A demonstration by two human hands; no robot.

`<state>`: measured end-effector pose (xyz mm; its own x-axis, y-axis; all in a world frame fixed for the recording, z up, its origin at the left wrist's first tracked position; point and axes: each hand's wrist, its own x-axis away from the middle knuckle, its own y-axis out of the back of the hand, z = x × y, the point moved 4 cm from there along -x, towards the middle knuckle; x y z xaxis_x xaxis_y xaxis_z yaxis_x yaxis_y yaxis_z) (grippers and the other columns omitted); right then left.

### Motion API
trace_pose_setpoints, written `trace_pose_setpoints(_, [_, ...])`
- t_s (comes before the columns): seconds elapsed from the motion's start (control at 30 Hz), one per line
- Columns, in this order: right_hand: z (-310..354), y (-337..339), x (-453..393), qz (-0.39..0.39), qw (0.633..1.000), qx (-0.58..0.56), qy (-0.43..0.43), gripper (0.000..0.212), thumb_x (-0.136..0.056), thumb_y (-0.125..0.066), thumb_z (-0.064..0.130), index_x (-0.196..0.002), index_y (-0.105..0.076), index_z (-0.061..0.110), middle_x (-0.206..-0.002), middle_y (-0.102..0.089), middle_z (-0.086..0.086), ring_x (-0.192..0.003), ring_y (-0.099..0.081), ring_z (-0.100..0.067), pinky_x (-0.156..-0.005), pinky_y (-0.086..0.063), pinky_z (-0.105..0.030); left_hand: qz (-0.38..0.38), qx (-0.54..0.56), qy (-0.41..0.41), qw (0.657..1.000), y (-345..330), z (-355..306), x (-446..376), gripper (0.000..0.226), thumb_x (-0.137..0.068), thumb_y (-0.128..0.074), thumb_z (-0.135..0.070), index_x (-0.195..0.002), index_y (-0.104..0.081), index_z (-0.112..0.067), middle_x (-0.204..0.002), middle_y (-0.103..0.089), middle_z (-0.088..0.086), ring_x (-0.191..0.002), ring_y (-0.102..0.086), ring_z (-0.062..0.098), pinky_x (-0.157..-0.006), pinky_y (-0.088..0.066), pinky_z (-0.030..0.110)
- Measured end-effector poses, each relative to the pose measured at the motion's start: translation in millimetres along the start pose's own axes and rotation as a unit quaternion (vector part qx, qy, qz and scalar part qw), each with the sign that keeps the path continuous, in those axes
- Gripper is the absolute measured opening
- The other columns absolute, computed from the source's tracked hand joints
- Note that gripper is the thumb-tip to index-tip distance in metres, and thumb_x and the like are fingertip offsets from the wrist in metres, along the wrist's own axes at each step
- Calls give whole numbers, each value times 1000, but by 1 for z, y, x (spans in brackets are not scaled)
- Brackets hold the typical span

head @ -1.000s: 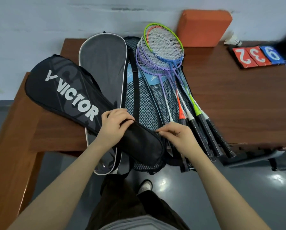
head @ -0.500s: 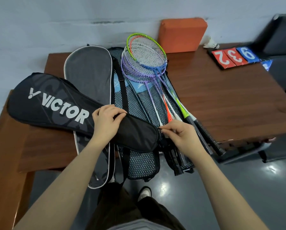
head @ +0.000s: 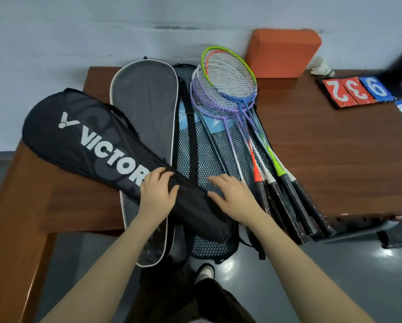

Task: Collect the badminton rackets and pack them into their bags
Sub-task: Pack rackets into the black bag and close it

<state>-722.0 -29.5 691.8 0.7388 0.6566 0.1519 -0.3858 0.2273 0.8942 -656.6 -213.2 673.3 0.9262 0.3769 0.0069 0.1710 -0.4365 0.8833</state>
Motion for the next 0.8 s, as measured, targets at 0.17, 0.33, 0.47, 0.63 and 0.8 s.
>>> trace_pose_setpoints(0.17, [27, -21, -52, 35, 999, 8, 2, 53, -95, -43, 41, -143, -29, 23, -129, -51, -4, -119, -47, -28, -96, -36, -43, -9, -16, 235, 972, 16, 50, 28, 62, -86, -58, -39, -136, -35, -10, -142, -27, 19, -127, -28, 39, -103, -25, 50])
trace_pose_setpoints(0.33, [59, -41, -84, 86, 996, -27, 13, 64, -92, -50, 39, -144, -22, 16, -136, -48, -10, -121, -49, -29, -99, -38, -44, 9, 49, 300, 952, 12, 66, 29, 72, -87, -55, -44, -140, -23, -8, -140, -30, 21, -124, -35, 40, -102, -26, 47])
trace_pose_setpoints(0.47, [69, -38, -90, 76, 994, -65, 34, 60, -89, -58, 33, -142, -30, 23, -127, -55, -4, -109, -55, -23, -95, -42, -38, -10, 130, 302, 944, 15, 76, 25, 71, -86, -59, -37, -142, -22, -13, -144, -28, 16, -130, -30, 34, -107, -19, 47])
trace_pose_setpoints(0.63, [92, -16, -85, 48, 986, -143, 76, 55, -84, -64, 30, -133, -41, 33, -88, -55, 8, -73, -56, -13, -75, -46, -29, -122, 296, 300, 899, 37, 92, 35, 69, -85, -64, -26, -143, -27, -16, -143, -31, 4, -120, -43, 14, -108, -30, 32])
trace_pose_setpoints(0.8, [111, -20, -74, 8, 980, -167, 110, 49, -87, -62, 19, -134, -47, 22, -93, -60, 10, -82, -56, -9, -83, -49, -33, -164, 337, 301, 877, 38, 77, 50, 72, -83, -68, -18, -142, -27, -9, -147, -25, 5, -132, -31, 14, -96, -25, 9])
